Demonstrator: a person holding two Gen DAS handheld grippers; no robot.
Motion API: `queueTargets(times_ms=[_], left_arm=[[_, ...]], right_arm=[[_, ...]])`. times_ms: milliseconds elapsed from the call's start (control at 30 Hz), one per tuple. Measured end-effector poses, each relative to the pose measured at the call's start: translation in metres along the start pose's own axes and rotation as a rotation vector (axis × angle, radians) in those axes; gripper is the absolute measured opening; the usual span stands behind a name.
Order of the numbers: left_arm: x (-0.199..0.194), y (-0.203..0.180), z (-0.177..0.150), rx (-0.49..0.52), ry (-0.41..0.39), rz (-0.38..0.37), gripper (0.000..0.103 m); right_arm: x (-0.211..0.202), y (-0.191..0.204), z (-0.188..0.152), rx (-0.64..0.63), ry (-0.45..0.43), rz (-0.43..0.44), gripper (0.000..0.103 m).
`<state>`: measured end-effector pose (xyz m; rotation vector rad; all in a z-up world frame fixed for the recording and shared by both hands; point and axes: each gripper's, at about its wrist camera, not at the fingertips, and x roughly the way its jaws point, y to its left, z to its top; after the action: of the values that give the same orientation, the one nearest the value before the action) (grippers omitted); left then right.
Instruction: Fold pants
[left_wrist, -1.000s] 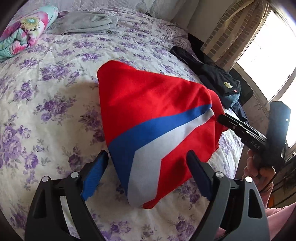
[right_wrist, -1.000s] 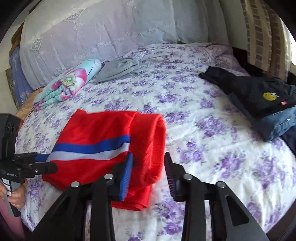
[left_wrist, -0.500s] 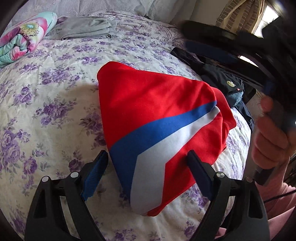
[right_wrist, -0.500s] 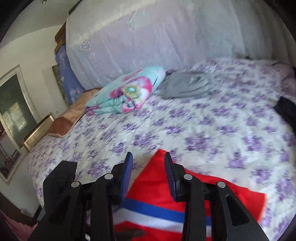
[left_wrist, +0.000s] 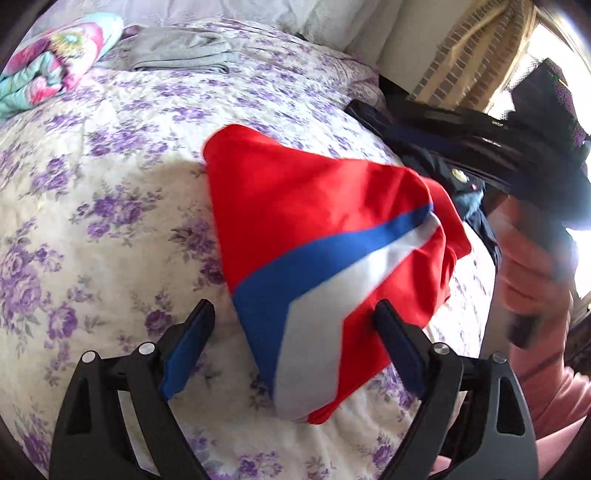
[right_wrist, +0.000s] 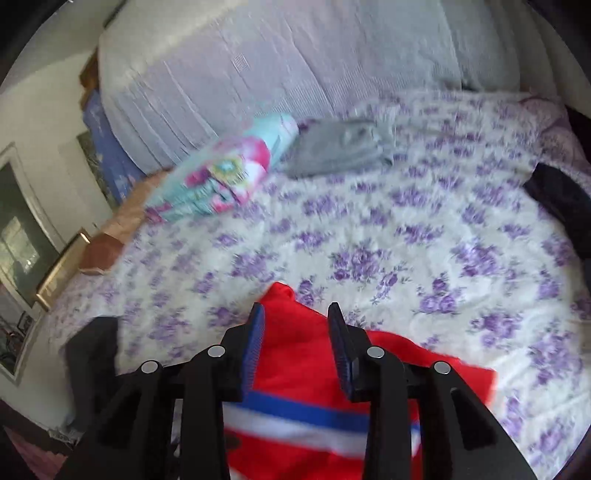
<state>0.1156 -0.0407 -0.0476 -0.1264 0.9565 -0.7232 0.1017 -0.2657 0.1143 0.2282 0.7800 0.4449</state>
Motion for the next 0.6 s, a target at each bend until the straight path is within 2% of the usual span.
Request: queueTargets(times_ms=[100,167,233,300,333,400,433,500,567,600], left_arm=[[-0.009,0.009,0.002,-0.036,-0.044,0.013,0.085],[-0.013,0.015,0.004,-0.072,-0.061,-0.002,0.085],[-0.011,0.02,0.006,-0.098,-0.057,0.005,0.085],[-0.007,0.019,0.003,-0.096,-0.034,0.034,0.086],[-0.004,0.017,0.003,-0.088,-0.021,0.039,0.086],[-0.003,0.016,0.004,-0.08,-0.012,0.044,0.087],[-0.003,0.016,0.004,-0.079,-0.01,0.051,0.087],[-0.003,0.017,0.007,-0.086,-0.002,0.055,0.087],[-0.004,0.019,0.01,-0.1,0.004,0.053,0.087],[-0.004,0.019,0.013,-0.104,0.006,0.054,0.087]], right_arm=[[-0.045,0.002,-0.025,-0.026,-0.058,0.009,0.036],[-0.056,-0.001,-0.042,-0.034,-0.06,0.0,0.037],[-0.051,-0.009,-0.066,-0.024,-0.02,-0.013,0.038],[-0.033,-0.027,-0.092,0.018,0.077,-0.094,0.035],[-0.026,-0.035,-0.102,0.036,0.106,-0.105,0.034],[-0.033,-0.042,-0.11,0.057,0.083,-0.064,0.034],[-0.042,-0.043,-0.107,0.069,0.078,-0.034,0.037],[-0.062,-0.047,-0.1,0.096,0.009,-0.003,0.071],[-0.082,-0.053,-0.091,0.118,-0.08,-0.027,0.081],[-0.086,-0.06,-0.086,0.128,-0.102,-0.041,0.082]])
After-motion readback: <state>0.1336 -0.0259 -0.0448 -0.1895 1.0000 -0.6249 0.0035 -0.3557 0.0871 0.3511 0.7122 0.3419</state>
